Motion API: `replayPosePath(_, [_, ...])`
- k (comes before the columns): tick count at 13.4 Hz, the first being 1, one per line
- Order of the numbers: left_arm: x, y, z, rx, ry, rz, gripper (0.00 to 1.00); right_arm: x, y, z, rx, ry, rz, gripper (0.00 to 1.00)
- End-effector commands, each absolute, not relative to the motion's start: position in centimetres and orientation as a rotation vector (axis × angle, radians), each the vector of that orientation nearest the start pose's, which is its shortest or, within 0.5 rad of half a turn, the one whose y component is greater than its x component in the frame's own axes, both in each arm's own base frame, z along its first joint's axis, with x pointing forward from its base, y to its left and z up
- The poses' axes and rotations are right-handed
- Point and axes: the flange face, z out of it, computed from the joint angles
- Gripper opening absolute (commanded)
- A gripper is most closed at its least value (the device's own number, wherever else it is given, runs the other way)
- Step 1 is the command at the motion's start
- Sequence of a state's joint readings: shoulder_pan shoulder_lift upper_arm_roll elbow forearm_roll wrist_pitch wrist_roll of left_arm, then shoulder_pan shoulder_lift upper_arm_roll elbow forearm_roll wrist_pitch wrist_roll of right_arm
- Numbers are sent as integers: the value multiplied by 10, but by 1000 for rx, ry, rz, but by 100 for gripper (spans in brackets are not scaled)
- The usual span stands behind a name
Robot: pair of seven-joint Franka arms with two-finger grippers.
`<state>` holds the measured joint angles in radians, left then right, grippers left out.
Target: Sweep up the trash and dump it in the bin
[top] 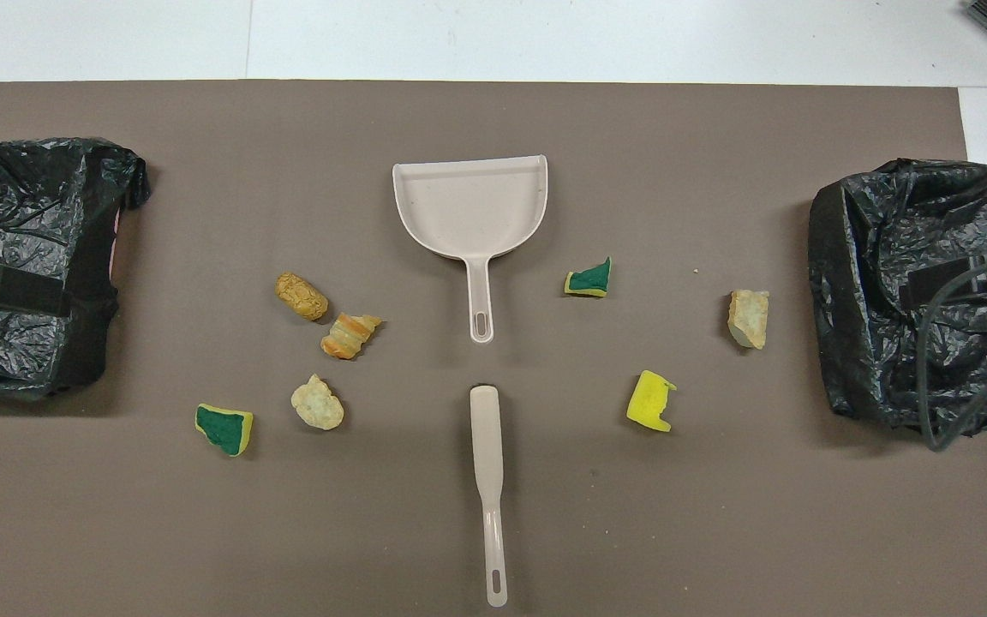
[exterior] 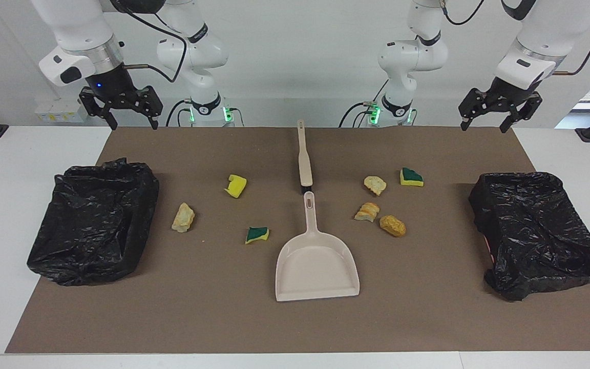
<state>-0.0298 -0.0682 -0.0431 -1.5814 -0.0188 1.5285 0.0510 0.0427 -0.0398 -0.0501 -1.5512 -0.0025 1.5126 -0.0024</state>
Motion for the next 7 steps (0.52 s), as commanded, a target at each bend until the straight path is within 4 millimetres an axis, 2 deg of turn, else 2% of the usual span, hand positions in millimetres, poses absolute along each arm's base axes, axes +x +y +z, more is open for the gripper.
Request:
replayPosePath(1, [522, -38, 652, -3131, 207, -41, 100, 523, -15, 651, -3112, 32, 49, 100])
replayPosePath(3, [518, -38, 660, -3131, 202, -53, 100, 523, -17, 649, -3112, 30, 56, 100])
replayPosePath(7, [518, -37, 661, -3132, 197, -55, 100, 523, -24, 650, -3111, 54, 54, 100])
